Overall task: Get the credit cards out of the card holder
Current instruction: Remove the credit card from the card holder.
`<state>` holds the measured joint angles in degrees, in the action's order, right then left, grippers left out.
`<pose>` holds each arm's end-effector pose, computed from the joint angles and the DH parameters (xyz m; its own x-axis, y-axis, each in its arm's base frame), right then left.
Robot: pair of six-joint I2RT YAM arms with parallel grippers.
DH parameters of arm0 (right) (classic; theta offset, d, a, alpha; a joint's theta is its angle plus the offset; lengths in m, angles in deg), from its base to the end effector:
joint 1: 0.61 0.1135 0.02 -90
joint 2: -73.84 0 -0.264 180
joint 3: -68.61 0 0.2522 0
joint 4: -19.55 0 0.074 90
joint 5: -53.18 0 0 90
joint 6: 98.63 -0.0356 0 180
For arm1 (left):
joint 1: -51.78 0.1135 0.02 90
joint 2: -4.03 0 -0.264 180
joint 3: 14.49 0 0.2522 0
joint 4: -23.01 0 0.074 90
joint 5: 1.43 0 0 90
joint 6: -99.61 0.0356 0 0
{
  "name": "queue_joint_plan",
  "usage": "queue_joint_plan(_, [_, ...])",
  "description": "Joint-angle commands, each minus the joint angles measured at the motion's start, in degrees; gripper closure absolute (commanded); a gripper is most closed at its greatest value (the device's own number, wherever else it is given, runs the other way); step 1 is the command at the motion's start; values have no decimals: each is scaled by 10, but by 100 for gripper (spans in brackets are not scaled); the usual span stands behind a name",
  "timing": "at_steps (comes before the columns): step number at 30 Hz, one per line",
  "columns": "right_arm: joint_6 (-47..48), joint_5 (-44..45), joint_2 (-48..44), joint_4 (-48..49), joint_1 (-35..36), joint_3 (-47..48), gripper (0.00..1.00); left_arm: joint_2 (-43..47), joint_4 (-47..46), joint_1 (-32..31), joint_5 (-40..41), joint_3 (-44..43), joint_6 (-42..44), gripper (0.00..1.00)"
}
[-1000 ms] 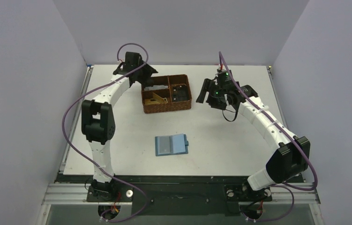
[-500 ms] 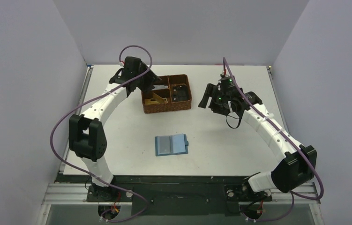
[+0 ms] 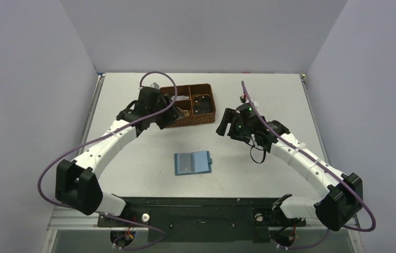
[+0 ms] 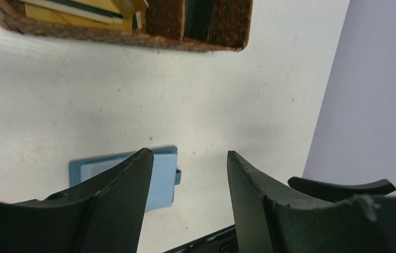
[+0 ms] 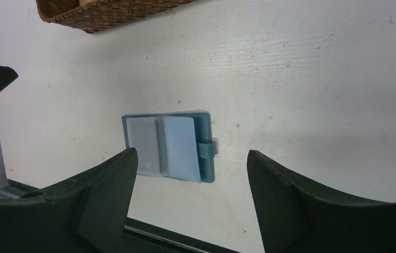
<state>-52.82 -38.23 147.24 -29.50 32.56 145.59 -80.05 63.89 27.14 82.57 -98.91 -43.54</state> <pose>0.2282 0.1502 0.3041 -0.8192 0.2970 -0.4906 0.0134 0.8651 0.5014 0.2967 -0.1402 0.3065 -0.7439 -0.5343 -0.4014 -0.1808 0.7391 -0.6489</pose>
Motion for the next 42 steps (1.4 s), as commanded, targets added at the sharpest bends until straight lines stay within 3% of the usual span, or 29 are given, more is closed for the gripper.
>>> queue_joint_plan(1, [-22,43,-36,67,29,-36,28,80,-11,-17,-3,63,35,48])
queue_joint_plan(9, [-51,91,-43,149,114,-103,28,191,-54,-35,-25,245,45,48])
queue_joint_plan(15, [-76,123,16,195,187,-104,30,237,-67,-37,-11,318,44,48])
queue_joint_plan(23, [-80,136,135,199,238,-32,33,245,-5,-17,29,326,62,48])
queue_joint_plan(32, [-64,186,249,121,280,72,35,255,15,61,-7,331,102,48])
queue_joint_plan(42, [-60,209,321,81,291,113,37,262,8,80,-24,339,108,48])
